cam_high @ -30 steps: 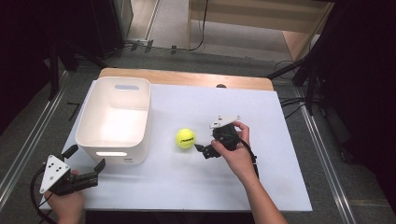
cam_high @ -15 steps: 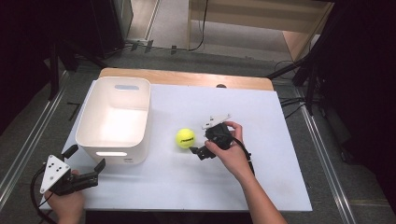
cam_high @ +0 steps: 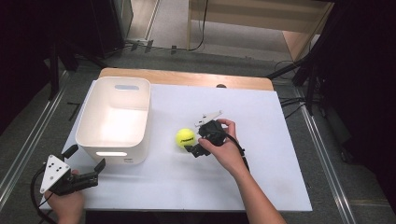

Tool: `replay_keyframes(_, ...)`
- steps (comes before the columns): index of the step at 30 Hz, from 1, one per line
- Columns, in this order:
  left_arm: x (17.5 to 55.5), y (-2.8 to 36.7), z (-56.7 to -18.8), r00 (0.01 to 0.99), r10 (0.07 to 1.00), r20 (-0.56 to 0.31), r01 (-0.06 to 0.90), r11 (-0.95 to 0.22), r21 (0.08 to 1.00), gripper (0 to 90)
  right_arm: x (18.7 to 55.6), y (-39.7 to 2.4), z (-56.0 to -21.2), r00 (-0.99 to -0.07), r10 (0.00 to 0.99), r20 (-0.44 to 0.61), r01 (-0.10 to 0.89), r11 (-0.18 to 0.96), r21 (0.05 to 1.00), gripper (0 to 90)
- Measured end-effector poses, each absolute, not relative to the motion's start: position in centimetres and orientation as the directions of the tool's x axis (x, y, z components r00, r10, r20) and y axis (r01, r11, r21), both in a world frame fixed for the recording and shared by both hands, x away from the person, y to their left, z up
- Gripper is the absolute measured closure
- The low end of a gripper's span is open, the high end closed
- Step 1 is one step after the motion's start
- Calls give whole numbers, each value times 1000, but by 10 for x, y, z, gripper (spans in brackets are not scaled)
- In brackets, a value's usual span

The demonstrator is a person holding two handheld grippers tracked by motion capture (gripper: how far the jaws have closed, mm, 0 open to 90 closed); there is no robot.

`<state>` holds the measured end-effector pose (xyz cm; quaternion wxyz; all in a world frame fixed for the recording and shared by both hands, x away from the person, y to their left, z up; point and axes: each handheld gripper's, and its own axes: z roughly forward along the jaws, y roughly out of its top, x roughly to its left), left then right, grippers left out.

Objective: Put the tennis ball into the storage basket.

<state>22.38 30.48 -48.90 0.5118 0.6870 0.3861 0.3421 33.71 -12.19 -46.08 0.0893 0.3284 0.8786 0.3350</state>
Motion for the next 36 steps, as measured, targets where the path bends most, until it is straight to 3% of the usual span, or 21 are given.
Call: replay_keyframes(36, 224, 304, -489, 462, 883, 80, 188, -186, 964, 0, 355, -97, -477, -769, 634, 83, 551, 590, 591, 0)
